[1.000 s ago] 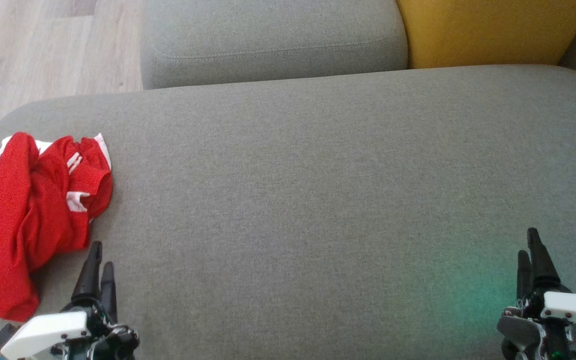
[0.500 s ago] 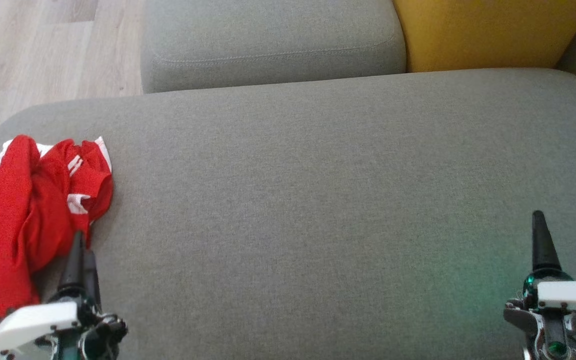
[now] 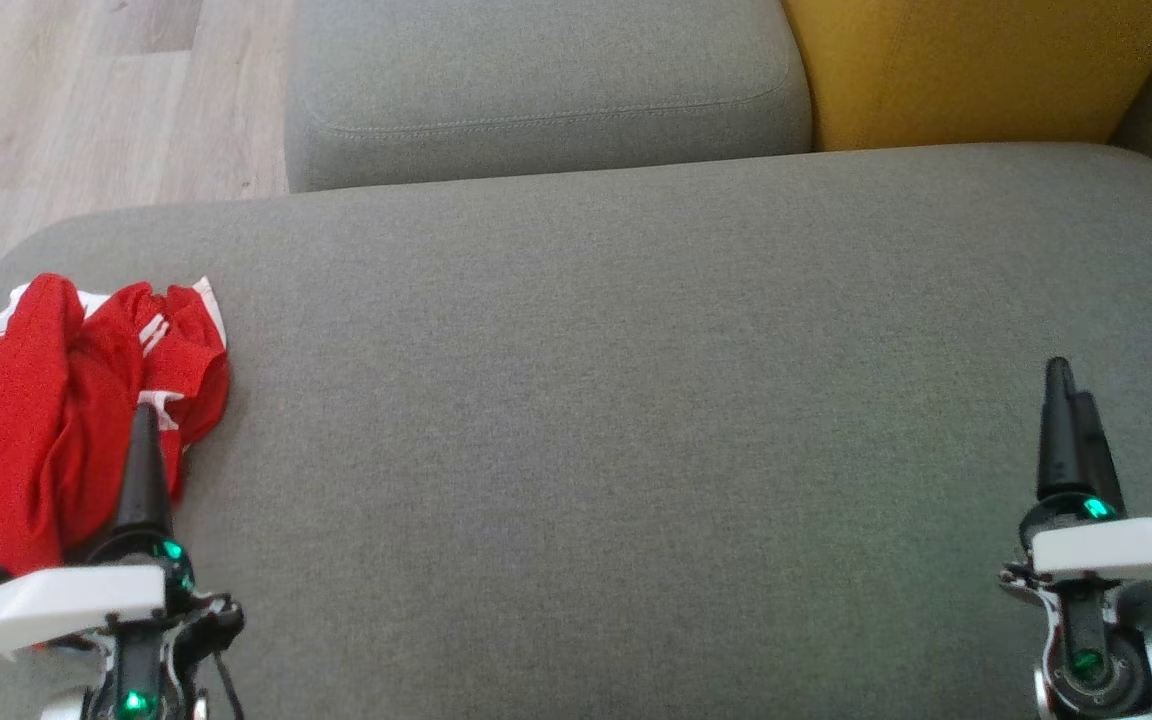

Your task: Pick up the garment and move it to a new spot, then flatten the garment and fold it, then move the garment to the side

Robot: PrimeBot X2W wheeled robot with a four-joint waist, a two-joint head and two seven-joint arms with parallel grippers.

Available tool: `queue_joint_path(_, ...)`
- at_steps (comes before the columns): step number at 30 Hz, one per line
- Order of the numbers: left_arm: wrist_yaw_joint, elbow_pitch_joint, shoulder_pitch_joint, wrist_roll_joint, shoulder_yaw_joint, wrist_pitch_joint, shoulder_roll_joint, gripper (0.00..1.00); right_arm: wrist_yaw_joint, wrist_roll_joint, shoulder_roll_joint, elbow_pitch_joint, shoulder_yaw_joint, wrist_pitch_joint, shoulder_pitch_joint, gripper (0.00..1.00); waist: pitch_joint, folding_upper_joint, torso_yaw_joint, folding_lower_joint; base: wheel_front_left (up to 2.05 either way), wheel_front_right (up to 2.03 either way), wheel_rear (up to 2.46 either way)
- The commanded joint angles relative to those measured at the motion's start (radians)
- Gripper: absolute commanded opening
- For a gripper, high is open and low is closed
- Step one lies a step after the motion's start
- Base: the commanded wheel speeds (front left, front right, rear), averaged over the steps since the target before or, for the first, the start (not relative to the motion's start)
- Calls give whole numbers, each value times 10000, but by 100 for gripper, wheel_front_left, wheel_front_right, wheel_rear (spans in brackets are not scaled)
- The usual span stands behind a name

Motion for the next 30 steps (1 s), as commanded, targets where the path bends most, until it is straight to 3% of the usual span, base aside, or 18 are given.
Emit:
queue_joint_path(1,17,-485,-555,277,45,-125,125,100,-4,-424,-59,-483,157,-132,-538,100,-7,0,-5,0,0,0,0)
queue_joint_path(21,204,-664,-304,4945,-1704,-709,143,100,-5,-3817,-171,-380,1245,-721,-457,100,-133,0,-84,0,0,0,0)
queue_joint_path(30,516,-603,-229,6672,-2127,-944,215,100,-6,-5198,-106,-309,1457,-957,-431,100,-172,0,-111,0,0,0,0)
